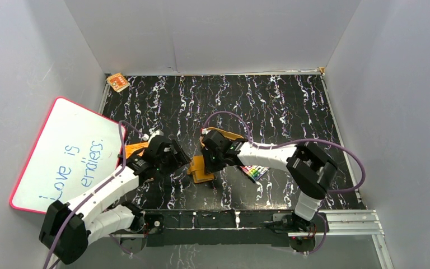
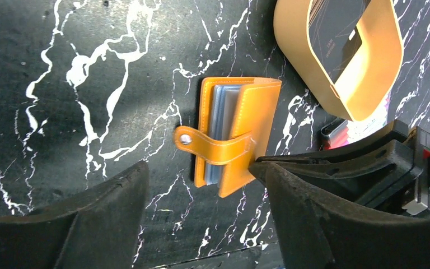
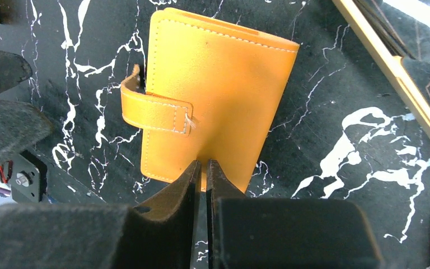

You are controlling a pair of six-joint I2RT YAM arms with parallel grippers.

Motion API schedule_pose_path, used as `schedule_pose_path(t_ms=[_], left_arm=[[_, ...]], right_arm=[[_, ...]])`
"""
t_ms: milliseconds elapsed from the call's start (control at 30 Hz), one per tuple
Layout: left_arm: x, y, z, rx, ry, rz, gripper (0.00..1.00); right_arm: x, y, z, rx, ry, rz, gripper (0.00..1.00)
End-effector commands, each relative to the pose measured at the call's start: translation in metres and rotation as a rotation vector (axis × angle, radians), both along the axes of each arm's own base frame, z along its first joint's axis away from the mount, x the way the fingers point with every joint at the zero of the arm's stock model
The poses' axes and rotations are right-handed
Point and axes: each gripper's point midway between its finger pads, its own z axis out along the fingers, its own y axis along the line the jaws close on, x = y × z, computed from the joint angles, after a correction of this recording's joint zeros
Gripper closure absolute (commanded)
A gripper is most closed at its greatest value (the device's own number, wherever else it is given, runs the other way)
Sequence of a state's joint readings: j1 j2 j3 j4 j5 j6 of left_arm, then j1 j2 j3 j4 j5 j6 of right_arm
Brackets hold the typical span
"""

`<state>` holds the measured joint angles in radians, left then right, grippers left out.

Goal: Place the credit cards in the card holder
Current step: Pick up the card holder from the center of the board.

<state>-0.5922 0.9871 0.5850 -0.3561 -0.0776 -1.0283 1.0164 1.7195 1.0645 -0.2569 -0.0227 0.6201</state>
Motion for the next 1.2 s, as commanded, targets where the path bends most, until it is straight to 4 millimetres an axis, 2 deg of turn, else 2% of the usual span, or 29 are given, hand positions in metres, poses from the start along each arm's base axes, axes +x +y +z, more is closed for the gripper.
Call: schedule_pose_path(t_ms=[0, 267, 467, 567, 733, 833, 1033, 1167], left_arm=[[0.01, -0.016, 0.01, -0.039, -0.034, -0.057, 0.23], [0.013, -0.019, -0.024, 0.03, 0.051, -0.089, 0.19], [0.014, -0.024, -0.045, 0.05, 0.105, -0.109, 0.24], [0.01, -0.021, -0.057, 0.072, 0.135, -0.113, 0.34], [-0.005, -0.009, -0.08, 0.119, 0.183, -0.128, 0.59], [-0.01, -0.003, -0.088, 0.149, 0.199, -0.132, 0.82], [-0.014, 0.002, -0.095, 0.169, 0.21, -0.139, 0.99], [-0.018, 0.006, -0.1, 0.181, 0.218, -0.138, 1.0]], right_arm=[[0.007, 0.021, 0.014, 0.074, -0.03, 0.027, 0.84], [0.005, 0.017, -0.001, 0.037, -0.008, 0.028, 0.83], [0.004, 0.017, -0.001, 0.041, -0.005, 0.03, 0.82], [0.003, 0.018, 0.002, 0.05, -0.003, 0.035, 0.82], [0.002, 0.022, 0.013, 0.084, -0.001, 0.036, 0.8], [0.002, 0.021, 0.019, 0.092, -0.004, 0.031, 0.78], [0.001, 0.021, 0.037, 0.129, -0.023, 0.019, 0.73], [0.002, 0.014, 0.048, 0.164, -0.029, -0.012, 0.66]])
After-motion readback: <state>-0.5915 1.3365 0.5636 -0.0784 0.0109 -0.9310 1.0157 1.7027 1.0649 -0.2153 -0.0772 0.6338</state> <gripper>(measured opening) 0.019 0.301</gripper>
